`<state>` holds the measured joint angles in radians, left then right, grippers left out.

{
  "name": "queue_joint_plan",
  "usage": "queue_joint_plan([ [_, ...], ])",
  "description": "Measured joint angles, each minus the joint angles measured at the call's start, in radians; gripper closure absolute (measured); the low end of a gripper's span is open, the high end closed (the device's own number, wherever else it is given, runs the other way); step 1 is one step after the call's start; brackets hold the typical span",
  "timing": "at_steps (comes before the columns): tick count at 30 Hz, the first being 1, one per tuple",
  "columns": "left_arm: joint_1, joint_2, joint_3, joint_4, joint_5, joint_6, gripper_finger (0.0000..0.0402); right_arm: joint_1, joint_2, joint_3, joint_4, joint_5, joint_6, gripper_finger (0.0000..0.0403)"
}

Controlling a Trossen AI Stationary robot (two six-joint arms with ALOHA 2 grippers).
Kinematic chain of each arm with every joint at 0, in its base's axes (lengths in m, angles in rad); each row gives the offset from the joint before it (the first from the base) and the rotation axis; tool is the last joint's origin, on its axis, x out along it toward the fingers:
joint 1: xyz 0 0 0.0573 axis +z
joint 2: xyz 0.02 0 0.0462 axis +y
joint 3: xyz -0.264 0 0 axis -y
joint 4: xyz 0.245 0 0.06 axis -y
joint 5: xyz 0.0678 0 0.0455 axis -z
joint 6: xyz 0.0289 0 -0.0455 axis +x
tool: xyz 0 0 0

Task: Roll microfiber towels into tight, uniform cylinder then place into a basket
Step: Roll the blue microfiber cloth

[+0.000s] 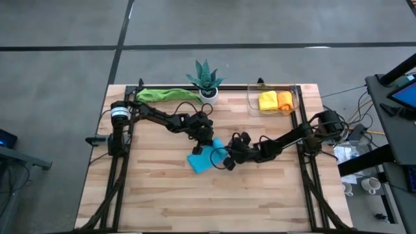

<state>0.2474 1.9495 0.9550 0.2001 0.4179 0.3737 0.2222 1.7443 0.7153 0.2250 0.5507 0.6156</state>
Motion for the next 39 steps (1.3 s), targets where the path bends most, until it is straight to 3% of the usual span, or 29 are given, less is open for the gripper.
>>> queue_joint_plan([
  [24, 0.0, 0.0, 0.0, 0.001, 0.005, 0.001, 0.0402, 0.013, 0.061, 0.001, 0.23, -0.079, -0.114, 0.0395],
  [39, 0.0, -0.001, 0.0, 0.001, 0.007, 0.0, 0.0402, 0.013, 0.082, 0.013, 0.246, -0.116, -0.164, 0.0395],
])
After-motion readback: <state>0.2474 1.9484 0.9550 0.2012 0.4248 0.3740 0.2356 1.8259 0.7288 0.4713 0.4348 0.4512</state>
